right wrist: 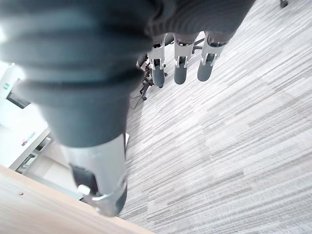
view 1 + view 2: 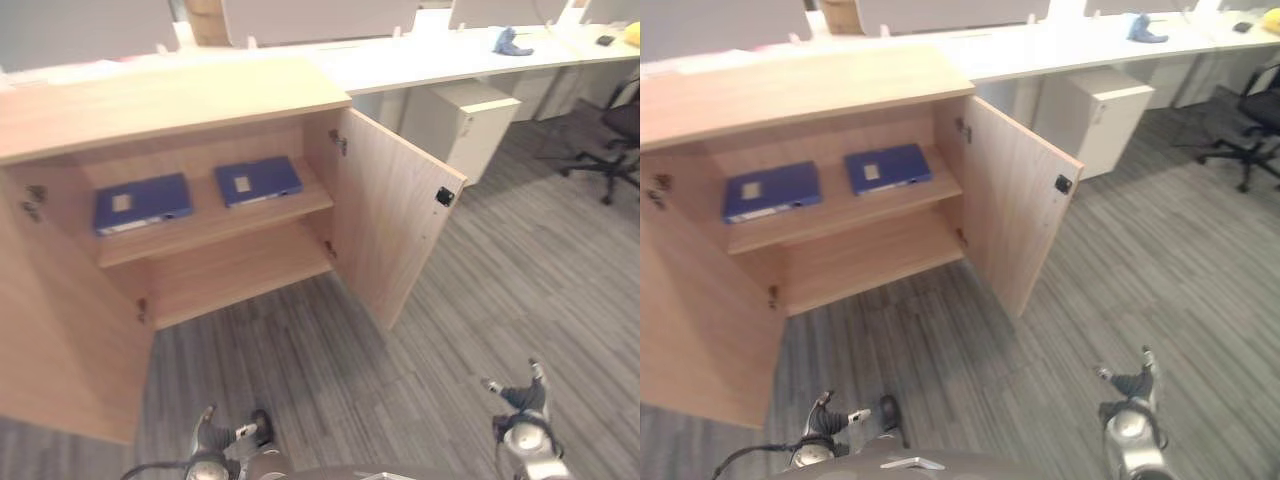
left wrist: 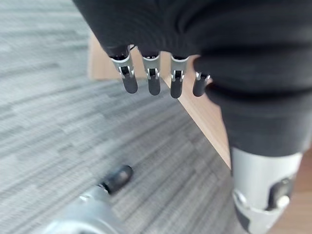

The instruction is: Put the empty folder in the office cabinet

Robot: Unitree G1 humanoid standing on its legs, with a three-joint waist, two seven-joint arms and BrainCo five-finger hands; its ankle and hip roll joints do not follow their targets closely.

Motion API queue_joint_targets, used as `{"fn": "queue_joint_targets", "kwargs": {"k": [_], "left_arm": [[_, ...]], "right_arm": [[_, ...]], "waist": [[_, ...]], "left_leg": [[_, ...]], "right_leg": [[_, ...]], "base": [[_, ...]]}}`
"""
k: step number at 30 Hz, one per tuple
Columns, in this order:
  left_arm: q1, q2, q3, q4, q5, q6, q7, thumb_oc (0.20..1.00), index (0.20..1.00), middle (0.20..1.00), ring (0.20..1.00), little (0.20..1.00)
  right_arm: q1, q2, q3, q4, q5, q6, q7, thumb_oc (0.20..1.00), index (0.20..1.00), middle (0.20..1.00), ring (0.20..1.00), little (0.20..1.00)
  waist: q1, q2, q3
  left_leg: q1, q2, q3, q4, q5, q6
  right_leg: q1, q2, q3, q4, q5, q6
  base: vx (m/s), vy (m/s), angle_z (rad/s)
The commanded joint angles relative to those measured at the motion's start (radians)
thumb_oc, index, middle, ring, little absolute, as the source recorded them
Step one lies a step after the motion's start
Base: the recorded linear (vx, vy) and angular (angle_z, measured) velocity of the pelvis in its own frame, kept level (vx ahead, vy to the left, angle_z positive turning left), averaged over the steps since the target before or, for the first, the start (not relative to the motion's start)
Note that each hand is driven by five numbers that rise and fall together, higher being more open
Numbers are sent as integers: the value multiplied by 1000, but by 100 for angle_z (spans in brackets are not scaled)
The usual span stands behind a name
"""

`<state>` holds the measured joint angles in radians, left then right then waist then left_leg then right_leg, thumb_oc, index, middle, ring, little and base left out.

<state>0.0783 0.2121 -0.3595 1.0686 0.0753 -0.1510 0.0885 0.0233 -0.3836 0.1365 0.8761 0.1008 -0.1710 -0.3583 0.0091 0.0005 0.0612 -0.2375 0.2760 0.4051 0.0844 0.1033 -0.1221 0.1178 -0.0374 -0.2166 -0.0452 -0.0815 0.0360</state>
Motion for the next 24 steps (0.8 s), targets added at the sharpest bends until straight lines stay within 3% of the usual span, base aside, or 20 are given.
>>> {"fn": "queue_joint_targets", "kwargs": {"k": [1, 3, 4, 5, 8, 9, 13, 15, 19, 23, 24], "left_arm": [[33, 148, 165, -143, -217, -75, -12, 1000, 1000, 1000, 1000, 1000], [22, 161, 180, -173, -265, -73, -13, 1000, 1000, 1000, 1000, 1000], [22, 172, 178, -223, -293, -81, -5, 1000, 1000, 1000, 1000, 1000], [34, 177, 170, -266, -300, -83, -14, 1000, 1000, 1000, 1000, 1000], [64, 179, 156, -240, -276, -71, -28, 1000, 1000, 1000, 1000, 1000], [75, 163, 146, -179, -255, -66, -27, 1000, 1000, 1000, 1000, 1000], [86, 155, 138, -149, -244, -55, -33, 1000, 1000, 1000, 1000, 1000], [99, 150, 121, -129, -232, -53, -38, 1000, 1000, 1000, 1000, 1000], [113, 153, 111, -121, -224, -47, -45, 1000, 1000, 1000, 1000, 1000], [120, 162, 105, -114, -222, -49, -45, 1000, 1000, 1000, 1000, 1000], [118, 163, 97, -118, -231, -51, -46, 1000, 1000, 1000, 1000, 1000]], "right_arm": [[-148, -53, -128, 19, 119, -60, -45, 1000, 1000, 1000, 1000, 1000], [-182, -80, -141, 89, 149, -54, -43, 1000, 1000, 1000, 1000, 1000], [-216, -99, -148, 119, 161, -56, -53, 1000, 1000, 1000, 1000, 1000], [-263, -127, -155, 157, 178, -58, -58, 1000, 1000, 1000, 1000, 1000], [-350, -158, -133, 235, 183, -46, -54, 1000, 1000, 1000, 1000, 1000], [-418, -159, -90, 283, 181, -38, -41, 1000, 1000, 1000, 1000, 1000], [-451, -164, -77, 297, 182, -34, -41, 1000, 1000, 1000, 1000, 1000], [-524, -205, -79, 332, 198, -31, -44, 1000, 1000, 1000, 1000, 1000], [-591, -252, -76, 390, 193, -18, -48, 1000, 1000, 1000, 1000, 1000], [-661, -290, -73, 418, 208, -17, -60, 1000, 1000, 1000, 1000, 1000], [-728, -323, -62, 437, 221, -16, -64, 1000, 1000, 1000, 1000, 1000]], "waist": [[104, -38, 53], [119, -26, 60], [135, -20, 74], [148, -18, 81], [165, -39, 84], [171, -38, 74], [175, -13, 51], [184, 19, 34], [200, 38, 24], [219, 51, 43], [230, 67, 63]], "left_leg": [[37, -60, 0, -71, 145, -35], [16, -64, -39, -67, 163, -52], [0, -74, -91, -53, 190, -74], [-13, -81, -138, -32, 176, -74], [30, -119, -249, 26, 57, -27], [74, -136, -340, 22, 3, -19], [114, -137, -366, -67, 5, -19], [142, -145, -363, -167, 21, -24], [143, -148, -366, -172, 25, -29], [137, -150, -367, -172, 34, -30], [119, -153, -370, -172, 40, -35]], "right_leg": [[10, -60, -23, -6, 24, 96], [9, -57, -43, -13, 29, 91], [12, -62, -52, -16, 31, 90], [4, -68, -63, -23, 43, 88], [-16, -108, -73, -23, 79, 91], [-33, -116, -68, -34, 87, 96], [-47, -108, -65, -42, 84, 102], [-85, -107, -66, -41, 97, 103], [-96, -103, -68, -42, 99, 100], [-105, -104, -59, -42, 104, 101], [-132, -107, -55, -42, 113, 105]], "base": [[-344, -152, 3], [-139, -48, 4], [-161, -34, 94], [-206, -52, 105], [-87, -8, 22], [-15, 32, 21], [40, 58, 15], [25, 106, 63], [66, 67, 7], [17, 9, 13], [-119, 18, -4]]}}
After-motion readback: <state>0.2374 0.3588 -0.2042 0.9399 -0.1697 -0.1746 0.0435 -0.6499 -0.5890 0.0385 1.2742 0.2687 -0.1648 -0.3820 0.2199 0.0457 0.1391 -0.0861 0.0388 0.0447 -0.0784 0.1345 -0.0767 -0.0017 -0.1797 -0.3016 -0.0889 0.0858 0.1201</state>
